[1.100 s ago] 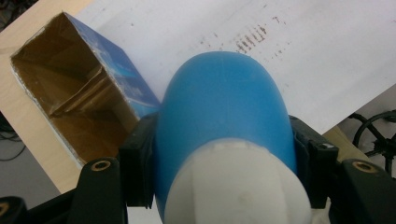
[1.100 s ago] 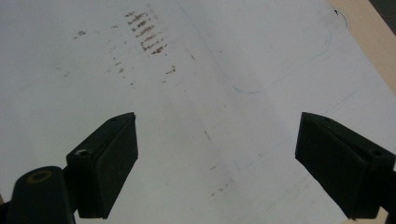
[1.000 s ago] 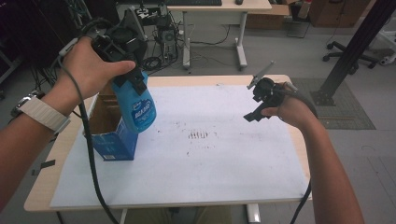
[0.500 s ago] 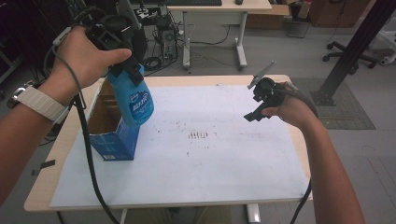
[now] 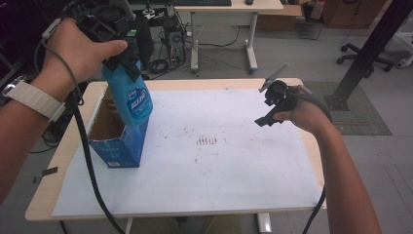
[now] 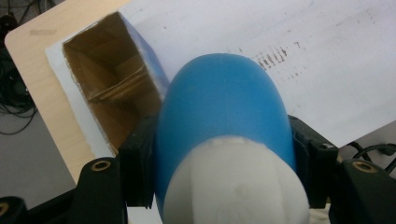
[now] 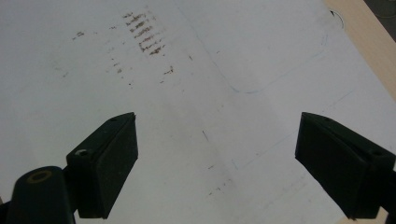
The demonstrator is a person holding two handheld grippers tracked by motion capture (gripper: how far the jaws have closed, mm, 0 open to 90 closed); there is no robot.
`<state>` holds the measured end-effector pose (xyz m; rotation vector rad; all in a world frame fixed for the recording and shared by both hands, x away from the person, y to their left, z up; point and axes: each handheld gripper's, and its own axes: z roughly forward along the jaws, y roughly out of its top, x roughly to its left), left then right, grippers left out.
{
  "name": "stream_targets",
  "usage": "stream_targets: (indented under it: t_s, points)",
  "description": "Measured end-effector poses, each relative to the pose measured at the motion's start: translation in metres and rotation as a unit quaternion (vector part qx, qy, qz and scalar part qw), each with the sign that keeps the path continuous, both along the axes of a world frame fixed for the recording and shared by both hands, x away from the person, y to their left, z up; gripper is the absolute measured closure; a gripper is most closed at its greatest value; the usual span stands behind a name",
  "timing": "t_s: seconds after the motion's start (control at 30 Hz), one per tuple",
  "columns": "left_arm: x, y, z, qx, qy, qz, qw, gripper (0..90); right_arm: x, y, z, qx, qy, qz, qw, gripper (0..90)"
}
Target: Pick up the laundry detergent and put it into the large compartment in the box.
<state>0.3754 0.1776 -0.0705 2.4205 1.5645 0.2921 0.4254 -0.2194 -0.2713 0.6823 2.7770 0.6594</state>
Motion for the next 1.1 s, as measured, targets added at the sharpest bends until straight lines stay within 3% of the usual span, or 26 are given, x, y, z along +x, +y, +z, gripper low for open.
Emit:
stream_targets:
  t_s: [0.4, 1.1]
  points:
    - [0.009, 0.021, 0.004, -0.008, 0.003, 0.043, 0.999, 37.3, 0.0, 0.0, 0.001, 0.0, 0.0, 0.001, 1.0, 13.2]
    - [0.016, 0.043, 0.008, -0.011, -0.003, 0.092, 0.9957, 37.3, 0.001, 0.001, 0.0, -0.001, 0.001, 0.002, 1.0, 13.2]
